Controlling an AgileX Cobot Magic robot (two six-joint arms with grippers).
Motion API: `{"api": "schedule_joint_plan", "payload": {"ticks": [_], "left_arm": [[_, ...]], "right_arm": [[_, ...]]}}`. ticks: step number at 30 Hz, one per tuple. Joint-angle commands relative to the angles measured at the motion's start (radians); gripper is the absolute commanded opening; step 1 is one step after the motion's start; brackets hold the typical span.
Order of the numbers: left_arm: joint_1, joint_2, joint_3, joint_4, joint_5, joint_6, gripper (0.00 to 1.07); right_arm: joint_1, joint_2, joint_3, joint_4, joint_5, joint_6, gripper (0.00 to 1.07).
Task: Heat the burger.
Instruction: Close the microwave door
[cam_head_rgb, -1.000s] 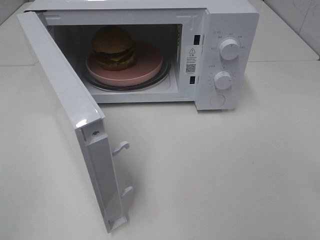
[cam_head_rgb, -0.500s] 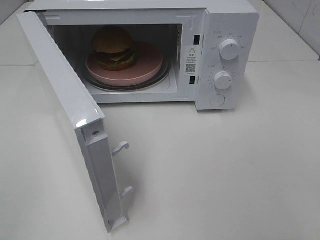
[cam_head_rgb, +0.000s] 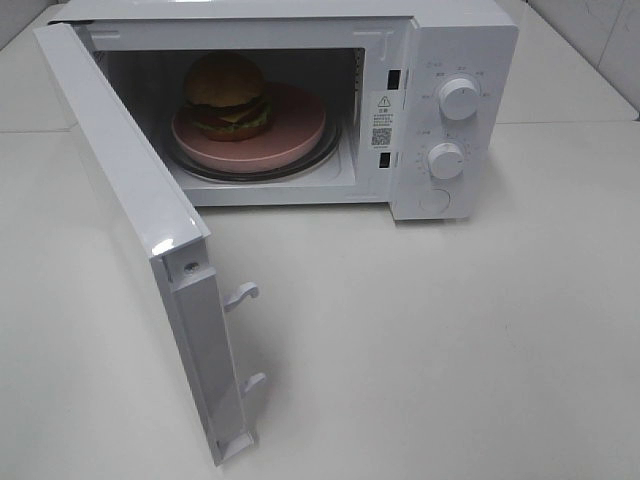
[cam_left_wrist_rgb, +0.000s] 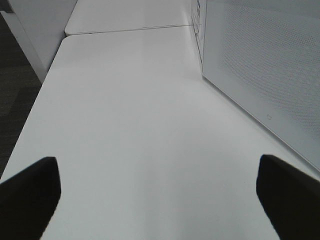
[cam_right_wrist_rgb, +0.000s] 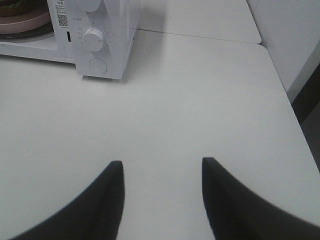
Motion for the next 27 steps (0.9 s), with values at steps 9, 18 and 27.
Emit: {"api": "schedule_joint_plan", "payload": {"ticks": [9,18,27], "left_arm": [[-0.005,0.062,-0.020,-0.025,-0.042,-0.011,1.01],[-0.005,0.321,-0.027,-0.032,-0.467,0.058,0.61],[-0.005,0.579,0.057,-0.088,-0.924,0.058,0.00]], "right_arm": [[-0.003,-0.028,0.000,0.003,-0.006,-0.004,0.50],[-0.003,-0.028,0.000,0.003,-0.006,-0.004,0.50],[-0.003,-0.028,0.000,0.003,-0.006,-0.004,0.50]]}}
